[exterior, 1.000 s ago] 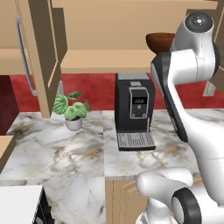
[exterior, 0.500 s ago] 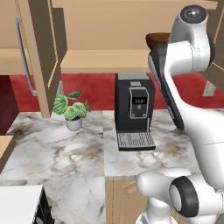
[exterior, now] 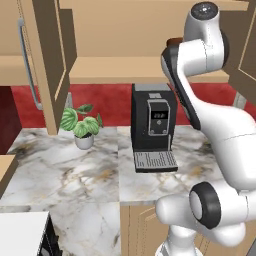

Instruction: Move the bowls from the cabinet to the plates on the dining table.

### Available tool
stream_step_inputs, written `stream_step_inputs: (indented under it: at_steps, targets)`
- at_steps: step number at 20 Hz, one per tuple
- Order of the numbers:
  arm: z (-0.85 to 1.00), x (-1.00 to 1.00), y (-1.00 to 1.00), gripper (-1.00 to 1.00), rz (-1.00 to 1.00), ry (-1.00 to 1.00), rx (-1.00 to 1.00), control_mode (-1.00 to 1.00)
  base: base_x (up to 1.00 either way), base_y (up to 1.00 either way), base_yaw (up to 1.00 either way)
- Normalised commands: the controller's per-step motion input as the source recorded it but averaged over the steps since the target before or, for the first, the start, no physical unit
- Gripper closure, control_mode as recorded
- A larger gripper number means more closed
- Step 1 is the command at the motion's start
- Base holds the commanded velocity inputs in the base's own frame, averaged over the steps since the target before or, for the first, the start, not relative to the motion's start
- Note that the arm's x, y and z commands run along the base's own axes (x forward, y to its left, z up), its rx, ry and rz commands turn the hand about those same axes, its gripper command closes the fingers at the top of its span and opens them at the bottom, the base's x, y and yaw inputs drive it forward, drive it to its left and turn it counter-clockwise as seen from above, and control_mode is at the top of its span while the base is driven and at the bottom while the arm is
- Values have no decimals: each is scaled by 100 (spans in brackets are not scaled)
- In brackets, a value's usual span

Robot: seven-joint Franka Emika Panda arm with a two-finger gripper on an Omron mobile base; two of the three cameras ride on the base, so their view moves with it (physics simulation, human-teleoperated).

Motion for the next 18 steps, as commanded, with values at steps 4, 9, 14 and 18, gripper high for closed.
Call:
stream_step_inputs:
  at_steps: [4,9,14,18]
  targets:
    - [-5,48,0,-100,2,-11,-2,-100,0,0,0]
    - [-5,48,0,-100,4,-6,0,-100,0,0,0]
    - [6,38,-2,-100,1,0,-2,-100,0,0,0]
    - [22,3,0,-100,0,0,-6,-100,0,0,0]
